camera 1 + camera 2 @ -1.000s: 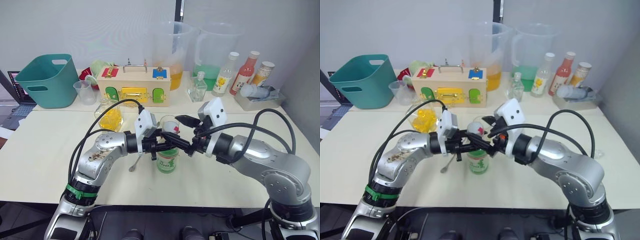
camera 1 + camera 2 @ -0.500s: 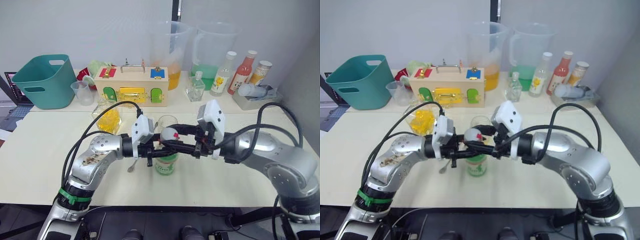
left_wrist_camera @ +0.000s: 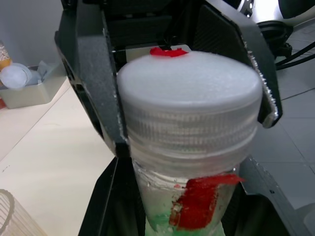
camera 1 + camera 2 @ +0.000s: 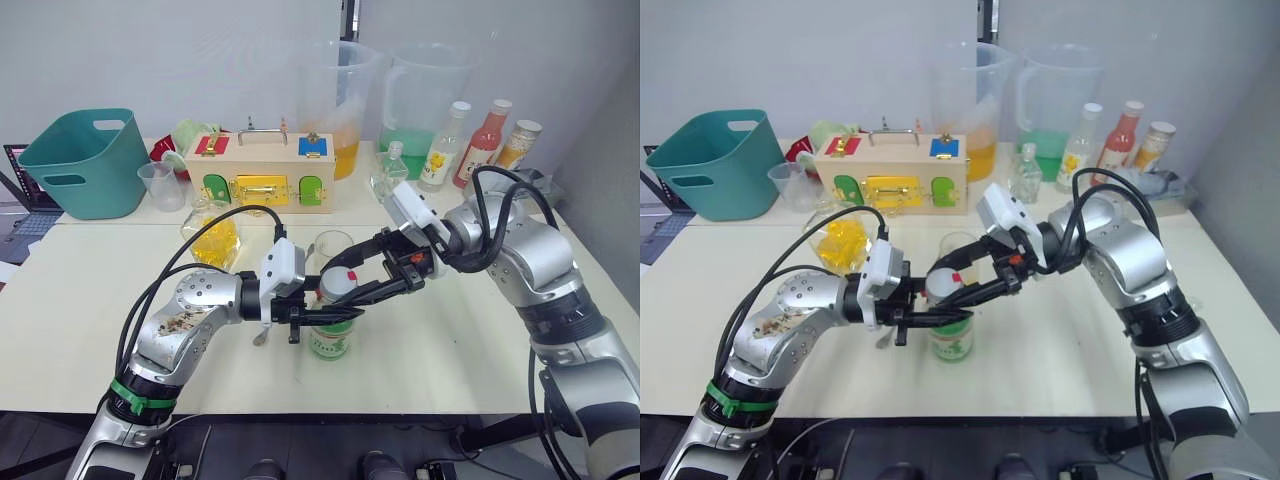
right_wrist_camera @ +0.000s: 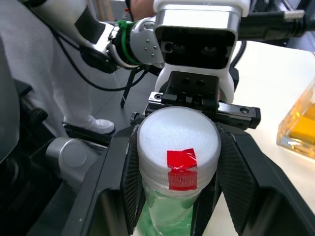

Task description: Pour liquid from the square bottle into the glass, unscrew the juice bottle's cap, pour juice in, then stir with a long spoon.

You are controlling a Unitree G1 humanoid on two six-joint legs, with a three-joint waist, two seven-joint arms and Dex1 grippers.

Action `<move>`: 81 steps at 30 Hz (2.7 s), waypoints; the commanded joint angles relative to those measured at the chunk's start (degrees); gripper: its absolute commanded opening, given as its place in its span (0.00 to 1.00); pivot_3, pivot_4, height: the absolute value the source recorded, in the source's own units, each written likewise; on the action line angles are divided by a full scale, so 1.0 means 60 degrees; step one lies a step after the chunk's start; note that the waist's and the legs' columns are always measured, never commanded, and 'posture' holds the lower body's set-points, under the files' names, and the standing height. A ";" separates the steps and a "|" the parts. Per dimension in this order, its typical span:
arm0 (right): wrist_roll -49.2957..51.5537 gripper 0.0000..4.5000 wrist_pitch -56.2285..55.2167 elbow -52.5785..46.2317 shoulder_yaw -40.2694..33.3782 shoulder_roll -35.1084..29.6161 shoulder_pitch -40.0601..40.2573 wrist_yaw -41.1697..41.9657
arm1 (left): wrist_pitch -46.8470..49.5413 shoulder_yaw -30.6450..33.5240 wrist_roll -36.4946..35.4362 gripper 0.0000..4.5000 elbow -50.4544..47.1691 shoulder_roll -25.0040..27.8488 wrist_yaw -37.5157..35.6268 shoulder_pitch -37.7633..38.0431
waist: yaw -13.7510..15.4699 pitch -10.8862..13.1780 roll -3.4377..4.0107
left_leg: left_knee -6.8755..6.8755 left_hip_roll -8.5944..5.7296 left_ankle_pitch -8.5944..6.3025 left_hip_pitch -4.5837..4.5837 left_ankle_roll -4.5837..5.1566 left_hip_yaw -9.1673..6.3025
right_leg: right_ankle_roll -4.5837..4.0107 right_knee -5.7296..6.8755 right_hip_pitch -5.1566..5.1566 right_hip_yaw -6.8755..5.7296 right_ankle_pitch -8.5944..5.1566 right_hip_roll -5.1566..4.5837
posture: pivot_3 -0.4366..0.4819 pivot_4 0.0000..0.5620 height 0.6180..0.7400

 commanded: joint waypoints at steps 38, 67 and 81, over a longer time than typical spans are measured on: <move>0.1908 0.44 0.3486 -0.7482 -0.3087 0.1498 0.5274 -1.0199 | 0.0660 0.0177 -0.0255 0.28 0.0129 -0.0936 0.1257 -0.0143 | 0.0122 -0.0001 0.0000 | 0.0002 -0.0007 0.0010 -0.0004 -0.0016 -0.0008 | 0.0001 0.0001 0.0005 0.0002 -0.0001 0.0001 | 0.48 0.27 1.00; 0.0166 0.91 -0.0076 0.0175 -0.0922 0.0607 0.0301 0.0648 | 0.0969 0.0473 -0.0527 0.28 -0.0835 0.0161 0.1038 0.0414 | 0.0002 0.0001 0.0000 | -0.0004 0.0000 0.0009 -0.0006 -0.0016 -0.0007 | -0.0001 0.0006 -0.0009 -0.0002 0.0000 0.0002 | 0.48 0.27 1.00; 0.2025 1.00 0.2894 -0.3933 -0.4141 0.0080 0.3167 -0.4416 | 0.0846 0.0233 -0.0359 0.28 -0.0487 -0.0219 0.1195 0.0248 | 0.0071 0.0000 0.0000 | -0.0004 -0.0003 0.0009 -0.0006 -0.0016 -0.0008 | -0.0001 0.0011 -0.0007 -0.0001 0.0000 0.0000 | 0.48 0.27 1.00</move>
